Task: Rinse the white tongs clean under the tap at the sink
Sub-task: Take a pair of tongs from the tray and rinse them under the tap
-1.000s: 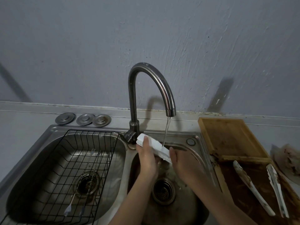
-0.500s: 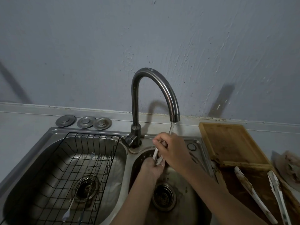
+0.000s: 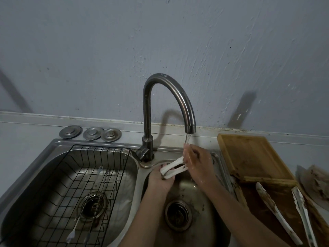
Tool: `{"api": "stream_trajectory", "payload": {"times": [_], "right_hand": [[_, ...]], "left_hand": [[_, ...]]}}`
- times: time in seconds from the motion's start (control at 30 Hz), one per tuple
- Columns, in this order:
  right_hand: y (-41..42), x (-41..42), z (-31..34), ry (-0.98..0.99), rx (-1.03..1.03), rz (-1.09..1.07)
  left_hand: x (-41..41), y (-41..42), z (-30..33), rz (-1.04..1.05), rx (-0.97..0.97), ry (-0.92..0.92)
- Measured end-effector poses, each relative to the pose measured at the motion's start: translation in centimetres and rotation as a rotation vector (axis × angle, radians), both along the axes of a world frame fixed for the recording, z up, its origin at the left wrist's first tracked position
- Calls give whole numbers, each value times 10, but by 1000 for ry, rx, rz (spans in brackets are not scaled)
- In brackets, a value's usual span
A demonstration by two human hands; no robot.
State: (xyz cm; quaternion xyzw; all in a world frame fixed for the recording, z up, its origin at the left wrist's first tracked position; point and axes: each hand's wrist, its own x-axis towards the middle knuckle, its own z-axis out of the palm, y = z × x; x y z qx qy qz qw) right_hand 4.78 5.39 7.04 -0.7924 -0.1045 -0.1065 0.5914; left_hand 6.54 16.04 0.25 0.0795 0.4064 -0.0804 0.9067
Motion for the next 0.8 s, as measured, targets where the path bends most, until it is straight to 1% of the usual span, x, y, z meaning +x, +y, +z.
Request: {"api": "stream_trajectory", "payload": {"times": [0.07, 0.13, 0.17, 0.2, 0.27, 0.3, 0.37, 0.43, 0.47, 0.53, 0.63, 0.73, 0.8], "right_hand": [[-5, -3, -1, -28, 31, -35], [-12, -5, -6, -52, -3, -73], [-17, -6, -9, -74, -68, -83], [-25, -6, -12, -99, -178, -84], [-42, -6, -13, -101, -449, -24], [-48, -7, -11, -53, -552, 40], [-56, -11, -10, 86, -697, 176], [-55, -15, -12, 185, -818, 257], [-51, -16, -15, 235, -818, 282], [-45, -19, -22, 318, -718, 292], [-38, -21, -33, 323, -597, 244], [-32, -23, -39, 293, -581, 195], [-31, -23, -43, 298, -571, 180]], "left_hand": [[2, 3, 2, -11, 3, -19], [2, 7, 13, 7, 4, -36], [3, 7, 15, 37, 9, -43], [2, 7, 18, 68, 12, -57], [0, 4, 18, 126, 37, -109], [3, 3, 13, 151, 69, -131], [4, -2, 12, 168, 130, -184], [0, -13, 16, 121, 205, -224], [-2, -19, 19, 79, 256, -237], [-9, -32, 26, -14, 349, -243], [-10, -34, 30, -95, 422, -226], [-6, -22, 27, -88, 517, -243], [-9, -16, 24, -50, 544, -324]]}}
